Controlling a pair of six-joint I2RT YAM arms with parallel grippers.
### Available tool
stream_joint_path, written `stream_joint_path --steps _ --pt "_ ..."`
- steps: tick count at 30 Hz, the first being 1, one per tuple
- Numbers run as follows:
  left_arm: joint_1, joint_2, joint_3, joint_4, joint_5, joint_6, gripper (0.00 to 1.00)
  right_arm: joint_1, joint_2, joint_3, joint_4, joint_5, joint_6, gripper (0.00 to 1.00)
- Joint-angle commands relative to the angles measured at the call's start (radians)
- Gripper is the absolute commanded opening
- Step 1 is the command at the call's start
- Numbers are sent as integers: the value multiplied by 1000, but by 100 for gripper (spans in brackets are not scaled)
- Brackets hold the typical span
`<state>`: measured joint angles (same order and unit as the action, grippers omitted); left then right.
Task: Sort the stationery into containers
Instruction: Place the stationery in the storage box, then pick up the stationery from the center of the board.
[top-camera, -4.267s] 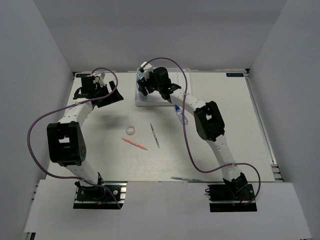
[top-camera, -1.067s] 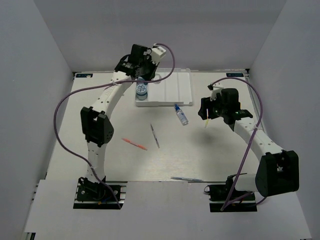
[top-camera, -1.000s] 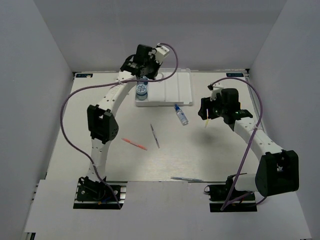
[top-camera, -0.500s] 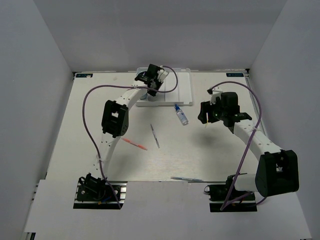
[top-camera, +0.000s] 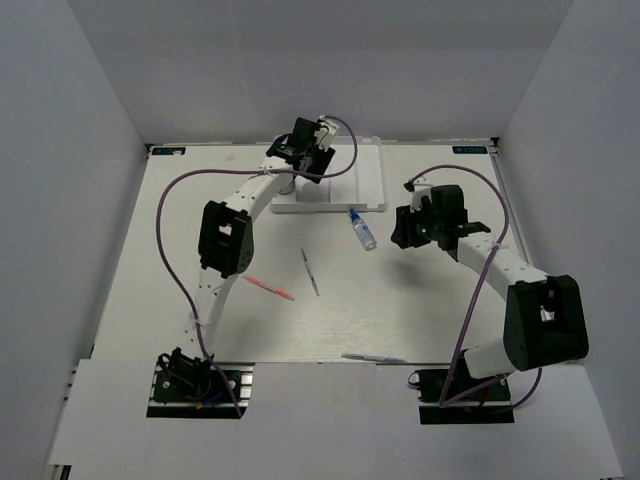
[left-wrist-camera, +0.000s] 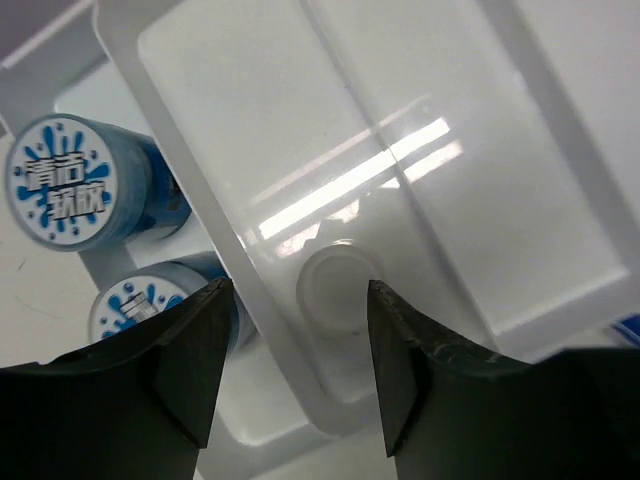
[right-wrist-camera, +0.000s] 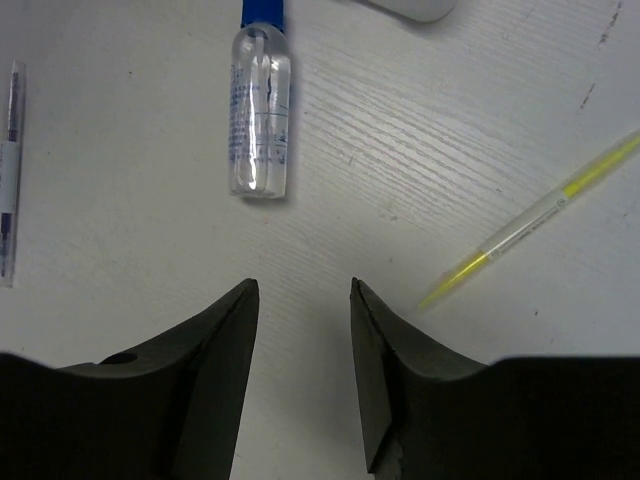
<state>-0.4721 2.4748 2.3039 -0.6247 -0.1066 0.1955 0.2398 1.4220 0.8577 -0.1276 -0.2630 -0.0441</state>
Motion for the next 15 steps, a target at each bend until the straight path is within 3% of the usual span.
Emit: stream_joint_path --steps 1,3,4,7,8,11,15 --pt "1 -244 -20 37 89 -92 65 32 28 63 80 40 12 47" --pt "27 -353 -128 65 172 -184 60 68 52 73 91 62 18 45" --pt "38 -390 -171 92 201 -223 52 88 61 78 95 86 20 44" --pt "49 -561 -372 178 267 -278 47 142 120 119 102 132 35 48" --pt "49 -606 -424 200 275 -290 57 156 155 151 95 137 35 50" --pt "49 -718 -526 185 265 -303 71 181 225 199 89 171 76 58" --pt "73 -781 -578 111 209 -318 75 223 333 302 57 238 85 66"
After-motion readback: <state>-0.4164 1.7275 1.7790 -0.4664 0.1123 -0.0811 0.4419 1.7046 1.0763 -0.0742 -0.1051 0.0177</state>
